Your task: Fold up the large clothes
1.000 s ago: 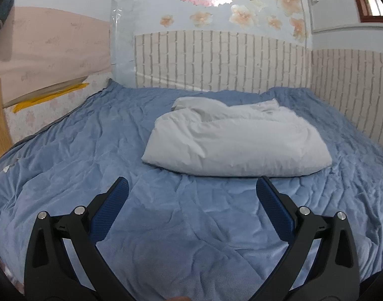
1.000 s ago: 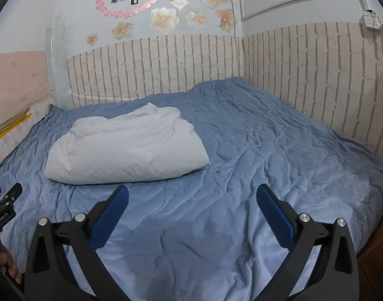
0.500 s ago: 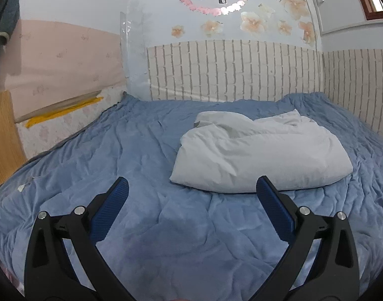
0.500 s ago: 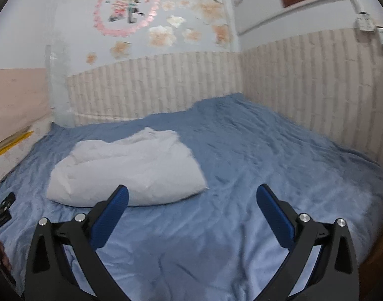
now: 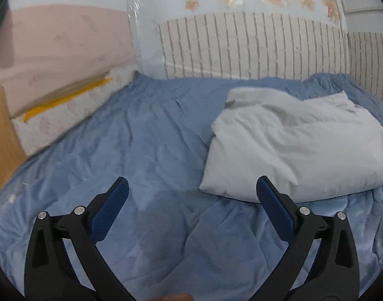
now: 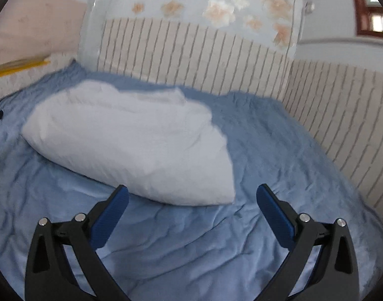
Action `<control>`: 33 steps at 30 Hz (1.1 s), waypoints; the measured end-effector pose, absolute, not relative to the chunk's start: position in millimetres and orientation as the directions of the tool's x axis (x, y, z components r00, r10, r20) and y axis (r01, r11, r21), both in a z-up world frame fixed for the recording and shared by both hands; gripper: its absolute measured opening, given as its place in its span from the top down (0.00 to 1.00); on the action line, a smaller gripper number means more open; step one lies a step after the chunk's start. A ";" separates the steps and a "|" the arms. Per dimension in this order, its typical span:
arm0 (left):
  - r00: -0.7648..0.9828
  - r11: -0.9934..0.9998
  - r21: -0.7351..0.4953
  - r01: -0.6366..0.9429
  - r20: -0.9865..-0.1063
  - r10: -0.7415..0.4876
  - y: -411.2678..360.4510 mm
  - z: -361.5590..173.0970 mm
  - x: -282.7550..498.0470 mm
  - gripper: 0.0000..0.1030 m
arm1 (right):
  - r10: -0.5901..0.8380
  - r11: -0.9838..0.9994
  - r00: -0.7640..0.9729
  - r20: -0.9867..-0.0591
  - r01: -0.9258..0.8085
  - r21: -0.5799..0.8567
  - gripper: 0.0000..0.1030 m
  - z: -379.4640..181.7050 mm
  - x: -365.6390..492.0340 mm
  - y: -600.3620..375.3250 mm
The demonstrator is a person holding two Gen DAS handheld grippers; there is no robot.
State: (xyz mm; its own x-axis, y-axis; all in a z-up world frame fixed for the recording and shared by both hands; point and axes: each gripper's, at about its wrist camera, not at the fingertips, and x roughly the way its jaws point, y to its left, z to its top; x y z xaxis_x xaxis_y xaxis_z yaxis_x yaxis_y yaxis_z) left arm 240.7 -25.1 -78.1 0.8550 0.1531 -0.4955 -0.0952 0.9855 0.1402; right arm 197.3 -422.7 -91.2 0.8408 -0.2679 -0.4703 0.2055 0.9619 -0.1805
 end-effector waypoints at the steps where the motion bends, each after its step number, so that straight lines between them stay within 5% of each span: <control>1: 0.846 0.985 0.143 -0.093 -0.511 0.154 -24.2 -83.0 249.1 0.03 | -0.253 0.967 0.833 -0.491 0.202 -0.156 0.02 -97.6 208.4 -431.2; 7: 0.755 0.985 0.155 -0.072 -0.637 0.155 -27.1 -126.4 311.2 0.03 | -0.269 0.962 0.789 -0.553 0.247 -0.117 0.02 -124.0 268.3 -484.4; 15: 0.712 0.991 0.101 -0.086 -0.690 0.132 -30.3 -157.8 370.3 0.03 | -0.145 0.986 0.748 -0.648 0.166 -0.030 0.02 -156.6 321.5 -514.5; 17: 0.681 0.996 0.058 -0.073 -0.727 0.092 -30.5 -166.8 383.0 0.03 | -0.054 0.990 0.735 -0.676 0.128 0.059 0.18 -163.1 327.1 -521.2; 19: 0.656 0.998 0.028 -0.058 -0.753 0.059 -32.0 -171.1 392.0 0.03 | 0.034 0.982 0.735 -0.677 0.100 0.159 0.55 -165.1 327.4 -523.5; 20: 0.648 0.999 -0.001 -0.047 -0.761 0.030 -32.4 -169.9 395.4 0.10 | 0.021 0.987 0.746 -0.666 0.092 0.134 0.65 -161.9 324.6 -518.4; 21: 0.649 0.999 -0.049 -0.010 -0.760 -0.030 -33.5 -166.3 395.4 0.38 | 0.011 0.992 0.749 -0.662 0.076 0.102 0.80 -158.8 322.8 -512.7; 24: 0.672 0.998 -0.054 0.043 -0.738 -0.069 -47.9 -149.2 382.3 0.85 | 0.007 0.997 0.763 -0.647 0.041 0.060 0.93 -144.7 309.9 -501.1; 33: 0.769 0.990 -0.061 0.130 -0.624 -0.140 -56.4 -100.4 273.8 0.93 | -0.017 0.995 0.798 -0.603 0.071 0.067 0.94 -88.3 190.4 -508.7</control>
